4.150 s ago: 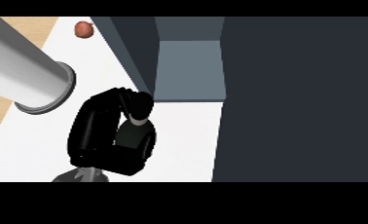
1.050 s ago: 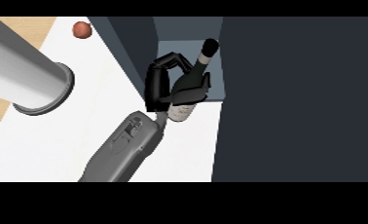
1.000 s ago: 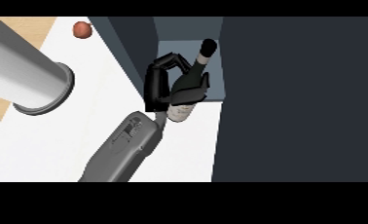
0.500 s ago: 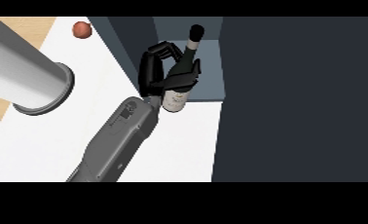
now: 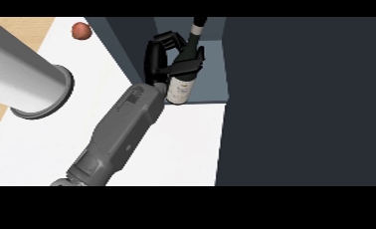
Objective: Pick up the wine, place it into the cabinet and close the cabinet
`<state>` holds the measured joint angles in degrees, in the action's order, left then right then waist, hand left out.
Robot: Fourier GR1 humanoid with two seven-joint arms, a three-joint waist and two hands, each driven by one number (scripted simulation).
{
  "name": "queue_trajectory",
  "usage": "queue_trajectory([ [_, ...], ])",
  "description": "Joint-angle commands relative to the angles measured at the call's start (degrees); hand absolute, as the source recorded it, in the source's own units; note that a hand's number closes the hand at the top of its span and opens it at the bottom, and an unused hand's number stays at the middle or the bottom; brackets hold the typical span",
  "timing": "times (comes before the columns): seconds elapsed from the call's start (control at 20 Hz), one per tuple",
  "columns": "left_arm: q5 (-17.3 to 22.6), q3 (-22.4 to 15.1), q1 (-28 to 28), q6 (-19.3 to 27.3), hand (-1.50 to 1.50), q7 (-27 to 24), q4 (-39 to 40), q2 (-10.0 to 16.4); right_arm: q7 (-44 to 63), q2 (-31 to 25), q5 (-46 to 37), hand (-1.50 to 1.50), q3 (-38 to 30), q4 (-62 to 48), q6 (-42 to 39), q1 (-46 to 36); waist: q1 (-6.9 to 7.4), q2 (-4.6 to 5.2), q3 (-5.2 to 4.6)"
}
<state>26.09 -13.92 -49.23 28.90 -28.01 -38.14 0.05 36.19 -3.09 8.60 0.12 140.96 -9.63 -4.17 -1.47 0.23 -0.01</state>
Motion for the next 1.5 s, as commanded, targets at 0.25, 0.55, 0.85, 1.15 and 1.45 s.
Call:
queue_trajectory([
  [0.25, -0.49, 1.80, -5.43, 1.91, 1.50, -8.07, 9.69, -0.04, -1.95, 0.86, 6.31, -1.50, -0.90, 4.31, -2.07, 4.94, -0.53, 0.11, 0.04],
  [0.55, -0.84, 7.16, -13.44, 0.89, 1.50, -8.08, 16.66, 0.75, -3.68, 0.94, 4.35, -1.50, -0.32, 1.89, -2.44, 3.99, -0.28, 0.17, 0.04],
  [0.85, 1.07, 11.35, -15.42, -1.93, 1.50, -10.69, 23.27, 0.58, -0.08, 0.97, 4.76, -1.50, 0.31, 2.71, -1.18, 1.12, -1.12, 0.58, -0.02],
  [1.15, 5.56, 15.39, -15.42, -3.12, 1.50, -12.51, 24.28, -0.04, 1.74, 0.88, 5.20, -1.50, 1.53, 6.92, -1.59, 3.91, -1.98, 0.57, -0.04],
  [1.45, 6.61, 15.73, -15.81, -5.89, 1.50, -13.96, 27.39, -0.05, -1.63, 2.12, 4.01, -1.50, 2.03, 1.59, -1.48, 0.55, -2.31, 0.83, -0.03],
])
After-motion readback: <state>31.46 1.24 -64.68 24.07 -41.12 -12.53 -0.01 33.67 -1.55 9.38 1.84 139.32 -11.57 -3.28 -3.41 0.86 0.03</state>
